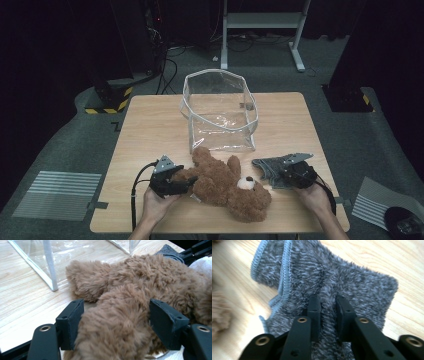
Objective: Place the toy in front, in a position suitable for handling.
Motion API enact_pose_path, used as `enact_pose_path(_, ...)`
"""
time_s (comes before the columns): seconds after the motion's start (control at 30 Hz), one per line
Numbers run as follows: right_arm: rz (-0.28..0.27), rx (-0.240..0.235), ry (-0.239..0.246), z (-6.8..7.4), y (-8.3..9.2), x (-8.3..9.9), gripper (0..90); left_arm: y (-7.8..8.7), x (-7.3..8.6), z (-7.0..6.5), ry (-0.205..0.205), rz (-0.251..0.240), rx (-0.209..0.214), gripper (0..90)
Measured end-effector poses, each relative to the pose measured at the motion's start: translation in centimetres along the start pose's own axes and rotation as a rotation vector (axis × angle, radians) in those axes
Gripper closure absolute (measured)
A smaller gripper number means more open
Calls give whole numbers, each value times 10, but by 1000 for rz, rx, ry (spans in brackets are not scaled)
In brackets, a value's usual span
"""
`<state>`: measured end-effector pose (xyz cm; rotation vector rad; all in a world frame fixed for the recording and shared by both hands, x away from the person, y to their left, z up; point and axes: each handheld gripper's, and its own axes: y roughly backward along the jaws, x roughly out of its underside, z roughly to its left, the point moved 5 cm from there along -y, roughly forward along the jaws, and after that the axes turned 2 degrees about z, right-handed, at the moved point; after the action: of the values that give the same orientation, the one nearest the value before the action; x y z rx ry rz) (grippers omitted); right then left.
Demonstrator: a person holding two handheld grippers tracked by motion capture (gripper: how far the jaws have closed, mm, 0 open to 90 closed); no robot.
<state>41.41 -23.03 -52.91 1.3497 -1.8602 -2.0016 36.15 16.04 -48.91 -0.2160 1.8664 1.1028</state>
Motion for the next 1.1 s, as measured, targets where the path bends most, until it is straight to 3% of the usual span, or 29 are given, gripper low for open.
enact_pose_path(0.17, -13, 22, -27, -2, 0, -1, 550, 9, 7, 4, -3, 0, -18, 292)
enact_pose_path(0.27, -60, 4, -69, -5, 9, -2, 451, 13, 10, 8, 6, -1, -24, 283)
enact_pose_path(0.5, -143, -31, -111, -8, 23, -7, 333, 20, 19, 11, 12, -6, -21, 260)
enact_pose_path(0.6, -201, -42, -120, -4, 32, -6, 330, 21, 25, 10, 5, 0, -20, 255)
enact_pose_path(0.83, -308, -62, -56, 24, 56, 3, 365, 18, 36, 13, -4, 23, -49, 255)
enact_pose_path(1.1, -296, -104, 71, 66, 60, 26, 406, 7, 43, 15, -15, 3, -43, 281)
